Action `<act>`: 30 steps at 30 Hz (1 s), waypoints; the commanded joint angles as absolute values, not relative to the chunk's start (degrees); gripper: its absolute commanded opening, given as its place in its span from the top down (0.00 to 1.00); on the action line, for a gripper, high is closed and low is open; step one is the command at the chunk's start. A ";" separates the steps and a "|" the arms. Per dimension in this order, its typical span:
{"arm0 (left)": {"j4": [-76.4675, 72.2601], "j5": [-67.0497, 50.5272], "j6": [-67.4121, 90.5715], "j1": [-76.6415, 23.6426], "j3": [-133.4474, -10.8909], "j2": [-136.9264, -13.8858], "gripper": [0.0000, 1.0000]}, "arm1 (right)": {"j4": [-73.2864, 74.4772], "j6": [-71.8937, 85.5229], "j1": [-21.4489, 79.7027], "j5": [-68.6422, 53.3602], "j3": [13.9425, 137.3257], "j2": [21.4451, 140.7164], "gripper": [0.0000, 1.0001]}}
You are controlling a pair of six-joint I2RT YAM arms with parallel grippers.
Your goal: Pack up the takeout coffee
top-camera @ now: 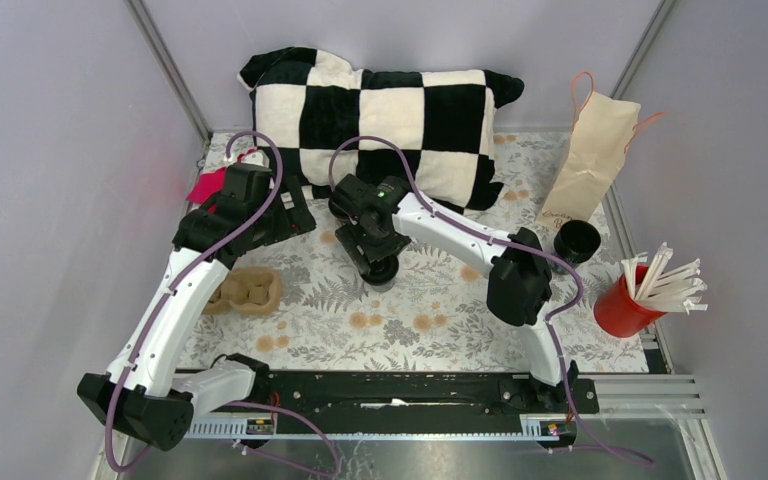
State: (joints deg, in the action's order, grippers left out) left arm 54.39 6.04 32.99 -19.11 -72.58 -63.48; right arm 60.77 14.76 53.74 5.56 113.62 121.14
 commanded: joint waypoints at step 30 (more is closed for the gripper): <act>53.70 5.76 31.25 -19.05 -73.41 -63.80 0.01 | 32.34 14.37 37.25 2.52 103.13 120.38 0.32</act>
State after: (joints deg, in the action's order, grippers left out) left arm 54.39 5.78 32.34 -19.11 -72.58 -63.51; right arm 38.13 14.59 36.49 4.86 108.97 125.58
